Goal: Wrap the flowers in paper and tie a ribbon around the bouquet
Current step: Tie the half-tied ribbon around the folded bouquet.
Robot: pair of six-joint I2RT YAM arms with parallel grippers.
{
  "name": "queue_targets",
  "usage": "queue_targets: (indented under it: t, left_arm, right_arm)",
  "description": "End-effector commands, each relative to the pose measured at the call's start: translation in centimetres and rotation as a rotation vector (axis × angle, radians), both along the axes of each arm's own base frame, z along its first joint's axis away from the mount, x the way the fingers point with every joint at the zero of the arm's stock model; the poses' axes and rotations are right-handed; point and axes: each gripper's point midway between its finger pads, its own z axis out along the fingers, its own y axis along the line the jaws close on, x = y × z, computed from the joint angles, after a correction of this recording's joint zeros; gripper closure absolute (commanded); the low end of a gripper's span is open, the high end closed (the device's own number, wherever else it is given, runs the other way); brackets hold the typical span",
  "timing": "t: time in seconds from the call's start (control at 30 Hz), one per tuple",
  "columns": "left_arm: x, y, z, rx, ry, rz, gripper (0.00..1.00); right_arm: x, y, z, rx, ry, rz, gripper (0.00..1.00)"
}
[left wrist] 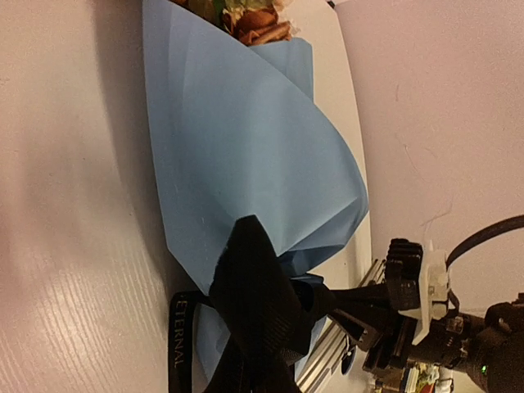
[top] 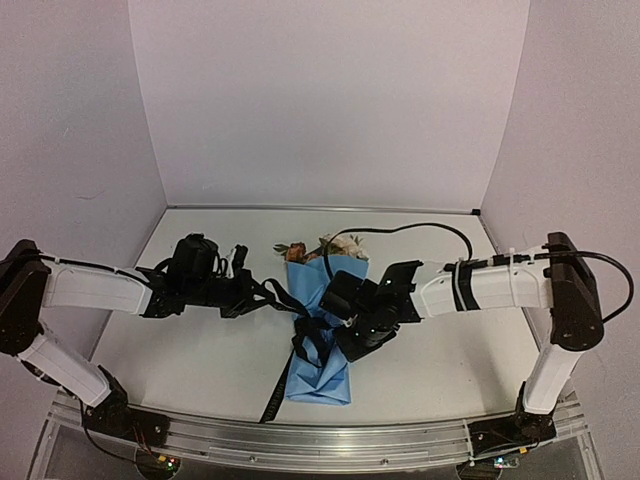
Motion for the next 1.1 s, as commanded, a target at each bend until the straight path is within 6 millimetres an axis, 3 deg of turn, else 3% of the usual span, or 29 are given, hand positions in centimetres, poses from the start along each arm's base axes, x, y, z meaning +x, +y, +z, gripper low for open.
queue_targets:
  t: [0.0, 0.3, 0.5, 0.7, 0.87, 0.97, 1.07]
  left_arm:
    - [-1.0, -1.7, 0.4, 0.006, -0.023, -0.167, 1.00]
    - [-0.4, -3.0, -0.1, 0.042, -0.047, -0.246, 1.00]
    - [0.4, -4.0, 0.0, 0.076, -0.079, -0.286, 1.00]
    - [0.7, -4.4, -0.8, 0.127, -0.082, -0.323, 1.00]
    - [0.4, -5.0, -0.3, 0.115, -0.091, -0.378, 1.00]
    - [0.0, -5.1, -0.3, 0.104, -0.079, -0.402, 1.00]
    - [-0.8, -5.3, 0.1, 0.081, -0.066, -0.439, 1.00]
  right_arm:
    - [1.4, -2.6, 3.2, -0.046, -0.097, 0.003, 1.00]
    - [2.8, -9.7, 3.9, -0.301, -0.195, 0.043, 1.00]
    - [3.6, -12.2, 3.0, -0.343, -0.166, -0.009, 1.00]
    - [3.2, -11.5, 3.5, -0.297, -0.135, 0.009, 0.98]
    - [2.0, -9.3, 5.7, -0.168, -0.140, 0.044, 0.73]
    - [1.2, -6.8, 7.3, -0.052, -0.151, 0.090, 0.63]
    - [-0.1, -3.3, 7.9, 0.071, -0.119, 0.180, 0.60]
